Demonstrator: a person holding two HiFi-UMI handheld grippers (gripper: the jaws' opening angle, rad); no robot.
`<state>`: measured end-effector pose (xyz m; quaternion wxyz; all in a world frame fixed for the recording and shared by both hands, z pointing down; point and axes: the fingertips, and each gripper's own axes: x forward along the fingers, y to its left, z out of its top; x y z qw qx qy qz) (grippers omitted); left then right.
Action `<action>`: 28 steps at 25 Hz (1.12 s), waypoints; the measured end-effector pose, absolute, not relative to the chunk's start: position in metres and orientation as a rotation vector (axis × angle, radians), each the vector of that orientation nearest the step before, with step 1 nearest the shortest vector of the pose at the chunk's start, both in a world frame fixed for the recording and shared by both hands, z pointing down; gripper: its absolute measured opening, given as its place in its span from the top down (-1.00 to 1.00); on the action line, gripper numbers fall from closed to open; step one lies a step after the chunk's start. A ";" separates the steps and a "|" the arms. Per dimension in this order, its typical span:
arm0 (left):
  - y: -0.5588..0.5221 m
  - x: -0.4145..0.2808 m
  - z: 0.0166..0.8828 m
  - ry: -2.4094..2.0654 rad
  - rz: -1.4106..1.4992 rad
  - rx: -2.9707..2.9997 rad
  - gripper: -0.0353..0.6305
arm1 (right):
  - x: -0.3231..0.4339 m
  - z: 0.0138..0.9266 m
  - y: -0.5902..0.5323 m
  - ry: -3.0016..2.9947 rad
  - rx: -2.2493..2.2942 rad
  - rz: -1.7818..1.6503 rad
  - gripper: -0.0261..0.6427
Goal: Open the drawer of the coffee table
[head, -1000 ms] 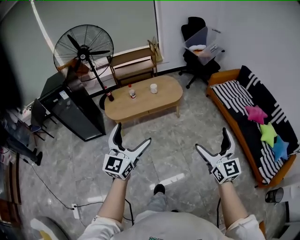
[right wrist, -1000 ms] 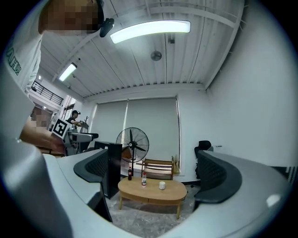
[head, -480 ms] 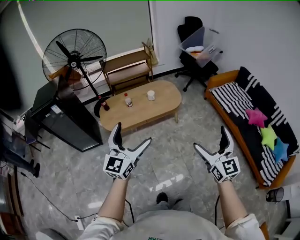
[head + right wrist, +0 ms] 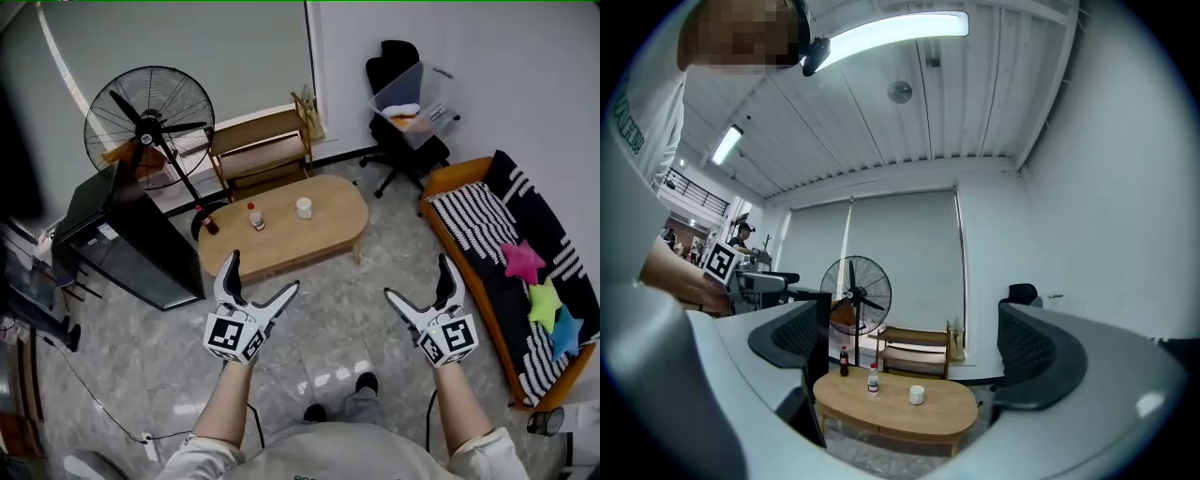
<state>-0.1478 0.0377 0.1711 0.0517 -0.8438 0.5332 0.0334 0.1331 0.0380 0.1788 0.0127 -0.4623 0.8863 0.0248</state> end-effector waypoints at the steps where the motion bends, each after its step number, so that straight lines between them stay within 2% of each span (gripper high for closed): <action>1: 0.027 -0.143 0.173 1.639 0.098 -2.560 -0.80 | 0.138 0.181 0.025 2.772 -1.424 0.072 -0.84; 12: -0.066 -0.088 0.176 1.808 0.102 -2.466 -0.80 | 0.186 0.188 -0.102 2.880 -1.234 0.048 -0.84; 28: -0.167 -0.171 0.198 1.894 0.122 -2.416 -0.80 | 0.106 0.204 -0.223 2.953 -1.160 0.038 -0.84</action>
